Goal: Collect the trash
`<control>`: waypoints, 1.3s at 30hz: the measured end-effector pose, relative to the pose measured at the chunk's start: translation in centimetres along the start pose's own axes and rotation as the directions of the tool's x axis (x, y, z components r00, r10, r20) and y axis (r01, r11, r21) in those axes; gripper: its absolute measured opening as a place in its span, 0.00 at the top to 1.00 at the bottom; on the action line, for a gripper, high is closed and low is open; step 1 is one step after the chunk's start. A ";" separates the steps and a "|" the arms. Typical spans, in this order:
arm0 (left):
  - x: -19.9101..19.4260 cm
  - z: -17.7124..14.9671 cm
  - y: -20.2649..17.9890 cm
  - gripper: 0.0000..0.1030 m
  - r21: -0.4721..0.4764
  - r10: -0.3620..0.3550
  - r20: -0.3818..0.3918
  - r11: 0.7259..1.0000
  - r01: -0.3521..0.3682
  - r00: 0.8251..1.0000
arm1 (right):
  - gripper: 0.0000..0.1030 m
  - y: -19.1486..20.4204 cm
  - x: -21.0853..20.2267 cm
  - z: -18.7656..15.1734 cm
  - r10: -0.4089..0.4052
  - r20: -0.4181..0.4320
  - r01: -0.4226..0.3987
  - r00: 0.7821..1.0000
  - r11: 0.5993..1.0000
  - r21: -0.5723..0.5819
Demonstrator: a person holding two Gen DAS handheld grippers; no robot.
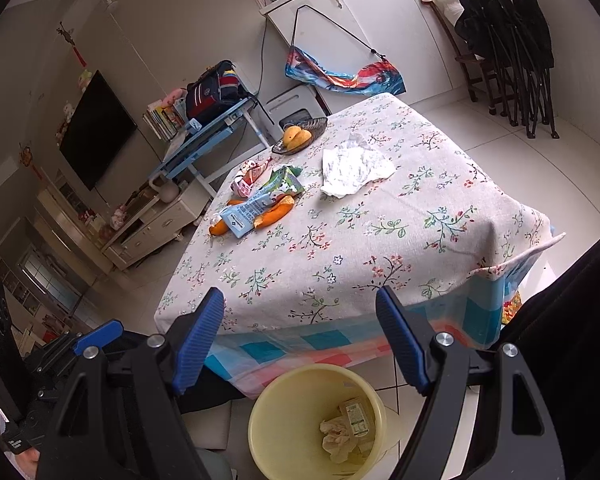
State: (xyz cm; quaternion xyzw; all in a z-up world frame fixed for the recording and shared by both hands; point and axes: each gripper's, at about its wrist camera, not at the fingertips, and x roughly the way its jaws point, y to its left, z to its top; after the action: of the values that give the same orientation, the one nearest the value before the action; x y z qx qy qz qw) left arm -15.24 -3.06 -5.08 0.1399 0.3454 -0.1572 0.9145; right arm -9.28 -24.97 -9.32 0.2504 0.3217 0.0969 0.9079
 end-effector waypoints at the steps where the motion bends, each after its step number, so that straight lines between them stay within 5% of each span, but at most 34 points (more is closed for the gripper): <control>1: -0.1 0.1 0.1 0.39 -0.004 0.009 0.007 1.000 -0.009 1.000 | 0.27 0.1 -0.1 0.0 0.000 0.000 0.000 1.000 1.000 -0.003; 17: -1.3 0.8 1.7 0.29 -0.069 0.122 0.078 0.991 -0.117 0.989 | 0.27 1.0 0.1 -0.2 -0.014 -0.004 0.014 1.000 0.999 -0.045; 39: -1.5 1.0 3.3 0.24 -0.131 0.183 0.090 0.977 -0.170 0.979 | 0.27 1.5 0.5 -0.6 -0.028 -0.016 0.027 0.999 0.997 -0.069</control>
State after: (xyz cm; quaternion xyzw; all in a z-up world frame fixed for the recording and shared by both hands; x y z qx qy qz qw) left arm -14.43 -0.10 -2.82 0.1054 0.2938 -0.0606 0.9481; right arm -9.27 -23.29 -9.17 0.2138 0.3295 0.0975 0.9144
